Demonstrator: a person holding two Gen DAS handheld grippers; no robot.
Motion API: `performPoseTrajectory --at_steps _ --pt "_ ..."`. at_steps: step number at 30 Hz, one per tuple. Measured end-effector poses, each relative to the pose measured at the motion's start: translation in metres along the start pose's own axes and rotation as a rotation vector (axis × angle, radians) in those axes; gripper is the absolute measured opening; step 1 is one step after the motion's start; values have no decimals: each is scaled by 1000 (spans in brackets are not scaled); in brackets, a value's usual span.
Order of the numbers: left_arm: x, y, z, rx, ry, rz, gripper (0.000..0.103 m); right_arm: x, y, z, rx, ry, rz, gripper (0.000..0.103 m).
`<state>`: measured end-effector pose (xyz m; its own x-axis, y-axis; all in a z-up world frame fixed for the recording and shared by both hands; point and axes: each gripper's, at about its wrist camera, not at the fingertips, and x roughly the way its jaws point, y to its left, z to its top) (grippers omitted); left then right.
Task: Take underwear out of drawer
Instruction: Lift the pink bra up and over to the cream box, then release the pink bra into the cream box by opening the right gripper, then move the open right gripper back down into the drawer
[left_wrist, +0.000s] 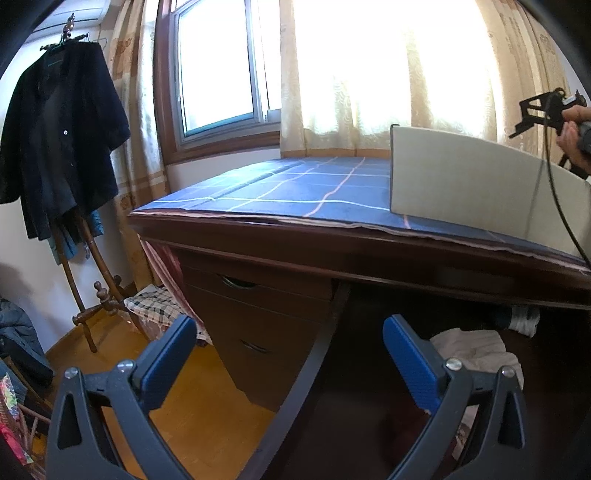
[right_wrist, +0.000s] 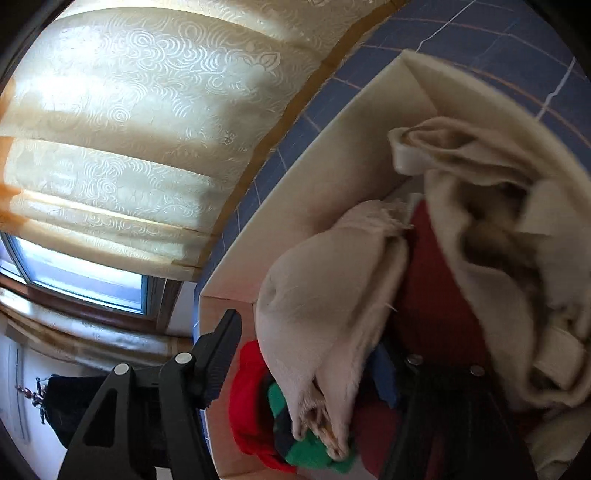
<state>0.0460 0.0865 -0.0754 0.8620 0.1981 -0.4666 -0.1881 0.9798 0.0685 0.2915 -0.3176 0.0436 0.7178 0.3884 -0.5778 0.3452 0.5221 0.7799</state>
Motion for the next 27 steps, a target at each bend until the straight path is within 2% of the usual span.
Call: performPoseTrajectory --at_steps 6,10,19,27 --pt "0 -3 -1 8 -7 12 103 -31 8 -21 -205 -136 -170 67" --pt "-1 -5 -1 15 -18 21 103 -45 14 -39 -321 -207 -204 67" --pt "-4 -8 -3 34 -34 36 103 -75 28 -92 -506 -353 -155 67" --pt "-5 -8 -3 35 -34 38 103 -99 24 -151 -618 -408 -98 68"
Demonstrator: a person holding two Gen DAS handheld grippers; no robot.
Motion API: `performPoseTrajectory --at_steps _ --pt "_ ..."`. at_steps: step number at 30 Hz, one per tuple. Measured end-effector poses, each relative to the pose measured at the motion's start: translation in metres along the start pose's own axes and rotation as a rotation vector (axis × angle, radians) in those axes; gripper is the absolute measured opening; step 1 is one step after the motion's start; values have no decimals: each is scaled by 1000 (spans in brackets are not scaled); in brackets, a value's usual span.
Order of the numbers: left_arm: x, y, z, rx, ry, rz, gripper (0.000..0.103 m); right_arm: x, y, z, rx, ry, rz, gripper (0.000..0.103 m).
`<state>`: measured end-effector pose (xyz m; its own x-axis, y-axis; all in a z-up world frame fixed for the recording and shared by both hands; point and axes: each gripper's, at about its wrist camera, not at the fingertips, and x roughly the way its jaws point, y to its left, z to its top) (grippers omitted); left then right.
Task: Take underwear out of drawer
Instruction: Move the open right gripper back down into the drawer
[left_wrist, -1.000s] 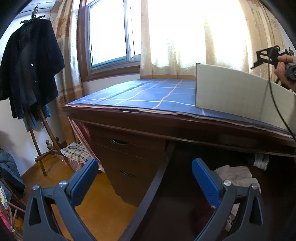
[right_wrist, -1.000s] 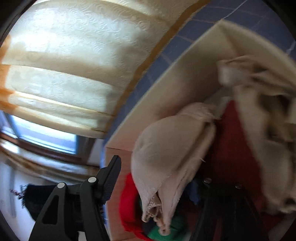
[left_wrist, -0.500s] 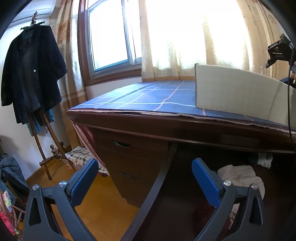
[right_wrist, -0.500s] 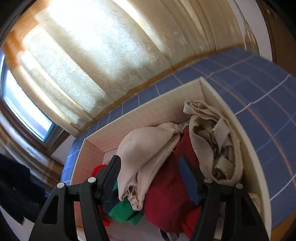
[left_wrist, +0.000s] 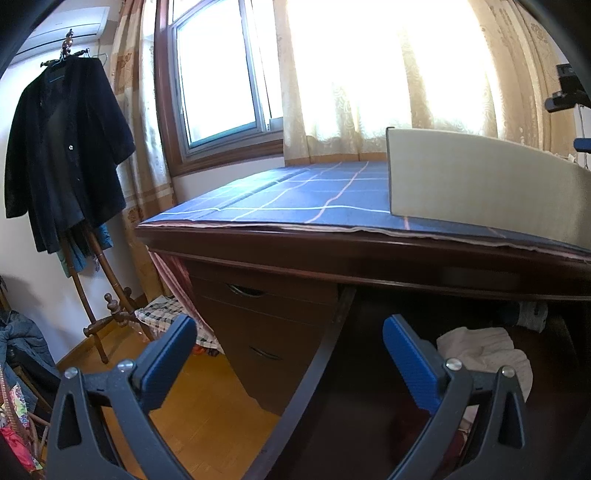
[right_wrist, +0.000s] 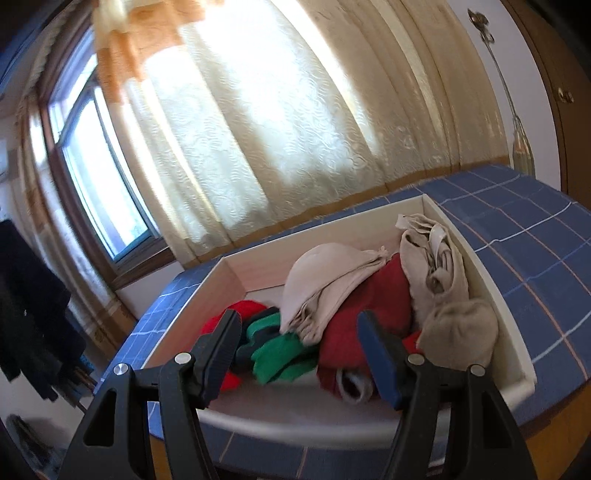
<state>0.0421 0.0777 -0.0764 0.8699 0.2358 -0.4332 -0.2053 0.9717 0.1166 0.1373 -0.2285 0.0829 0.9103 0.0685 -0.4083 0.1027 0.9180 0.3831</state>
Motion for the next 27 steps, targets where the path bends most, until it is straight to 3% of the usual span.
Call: performPoseTrajectory --at_steps 6,9,16,27 --pt "0 0 0 1 0 1 103 -18 6 -38 -52 10 29 68" --pt "0 0 0 1 2 1 103 -37 12 -53 -117 -45 8 69" --pt "-1 0 0 3 1 2 103 -61 14 -79 -141 -72 29 69" --pt "0 -1 0 7 2 -2 103 -60 12 -120 -215 28 25 69"
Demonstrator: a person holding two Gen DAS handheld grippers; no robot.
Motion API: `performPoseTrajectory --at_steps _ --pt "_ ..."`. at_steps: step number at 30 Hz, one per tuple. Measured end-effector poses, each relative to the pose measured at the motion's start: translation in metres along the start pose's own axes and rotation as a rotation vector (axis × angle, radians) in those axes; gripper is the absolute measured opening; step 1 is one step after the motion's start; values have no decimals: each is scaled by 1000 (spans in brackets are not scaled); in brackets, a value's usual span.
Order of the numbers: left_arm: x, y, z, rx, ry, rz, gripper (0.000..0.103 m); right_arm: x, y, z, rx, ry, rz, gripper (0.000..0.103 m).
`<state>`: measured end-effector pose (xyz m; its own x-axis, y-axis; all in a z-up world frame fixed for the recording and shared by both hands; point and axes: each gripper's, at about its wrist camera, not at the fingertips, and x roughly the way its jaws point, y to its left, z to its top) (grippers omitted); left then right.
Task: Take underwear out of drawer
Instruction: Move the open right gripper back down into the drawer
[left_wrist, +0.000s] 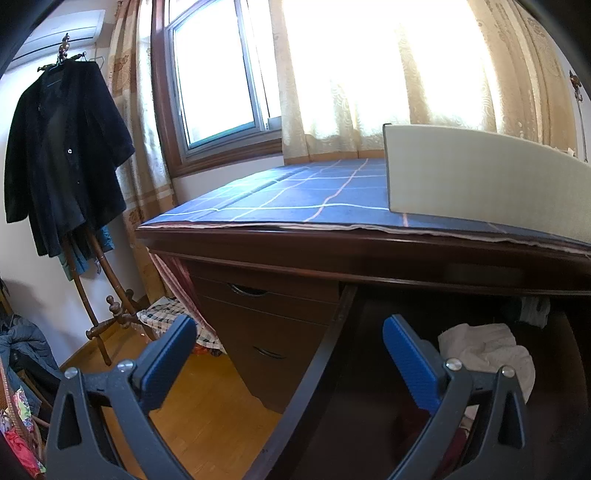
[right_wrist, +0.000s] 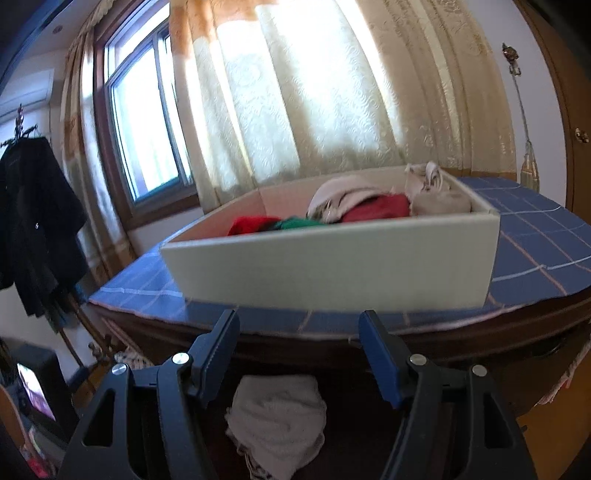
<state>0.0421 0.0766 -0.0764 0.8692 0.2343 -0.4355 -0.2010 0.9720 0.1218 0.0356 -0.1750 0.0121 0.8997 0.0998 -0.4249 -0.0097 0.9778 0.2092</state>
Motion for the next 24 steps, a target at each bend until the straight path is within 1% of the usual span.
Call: performPoseTrajectory --at_steps 4,10,15,20,24 --pt "-1 2 -1 -1 0 -2 103 3 6 -14 -35 40 14 69" --pt "-3 5 -2 -7 -2 -6 103 12 7 -32 -38 128 27 69" --pt "-3 4 -2 -7 -2 -6 103 23 13 -45 -59 211 69 69" --pt "-4 6 -2 -14 0 -8 103 35 19 -56 -76 305 92 69" --pt "-2 10 -1 -49 -1 -7 103 40 37 -70 -148 375 149 69"
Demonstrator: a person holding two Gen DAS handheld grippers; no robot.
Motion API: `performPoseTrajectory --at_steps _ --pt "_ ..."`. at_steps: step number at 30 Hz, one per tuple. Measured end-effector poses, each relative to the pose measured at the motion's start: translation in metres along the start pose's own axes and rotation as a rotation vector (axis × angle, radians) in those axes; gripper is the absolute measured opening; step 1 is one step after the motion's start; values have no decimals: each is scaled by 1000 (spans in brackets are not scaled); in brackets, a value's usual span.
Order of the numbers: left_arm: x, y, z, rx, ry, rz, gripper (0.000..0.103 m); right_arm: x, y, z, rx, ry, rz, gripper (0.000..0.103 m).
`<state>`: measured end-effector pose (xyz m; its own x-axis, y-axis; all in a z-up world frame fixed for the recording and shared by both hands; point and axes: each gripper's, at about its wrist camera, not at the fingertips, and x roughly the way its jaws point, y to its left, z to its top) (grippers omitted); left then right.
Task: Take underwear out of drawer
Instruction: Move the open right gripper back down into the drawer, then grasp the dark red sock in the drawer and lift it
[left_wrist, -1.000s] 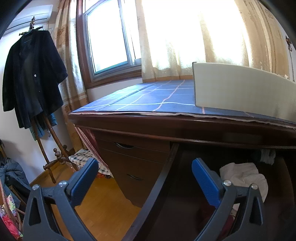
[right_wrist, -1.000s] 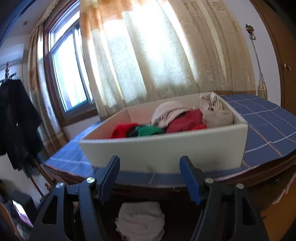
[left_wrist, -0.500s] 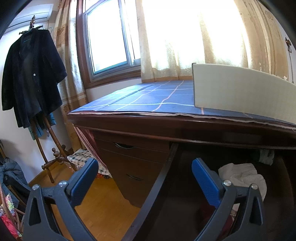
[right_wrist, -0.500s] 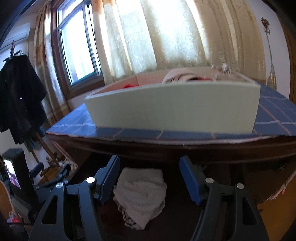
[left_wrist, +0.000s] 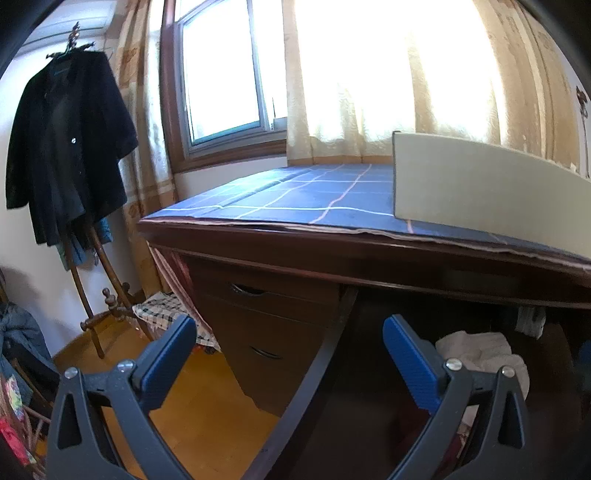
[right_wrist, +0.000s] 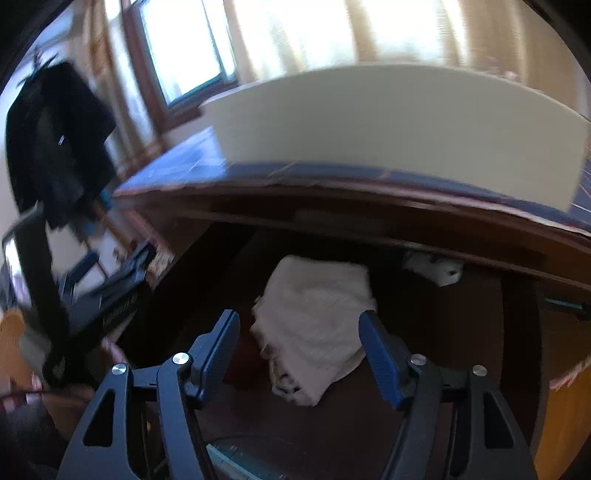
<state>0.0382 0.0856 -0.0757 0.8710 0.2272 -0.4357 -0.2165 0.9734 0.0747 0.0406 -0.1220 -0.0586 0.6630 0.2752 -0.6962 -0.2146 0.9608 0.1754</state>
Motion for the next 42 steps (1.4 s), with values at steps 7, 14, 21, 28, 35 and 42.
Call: performPoseTrajectory --at_steps 7,14,21,28,35,42 --pt "4 3 1 -27 0 2 103 26 30 -8 -135 140 100 69" --pt "11 15 2 -105 27 -3 103 59 40 4 -181 286 192 69" --pt "11 13 3 -90 21 5 103 88 49 8 -198 384 242 69" --pt "10 15 1 -113 28 0 103 122 56 10 -193 493 262 69" --pt "9 15 1 -117 28 0 103 153 57 6 -174 604 286 68" --pt "9 13 2 -102 30 -2 103 175 43 0 -57 720 396 53"
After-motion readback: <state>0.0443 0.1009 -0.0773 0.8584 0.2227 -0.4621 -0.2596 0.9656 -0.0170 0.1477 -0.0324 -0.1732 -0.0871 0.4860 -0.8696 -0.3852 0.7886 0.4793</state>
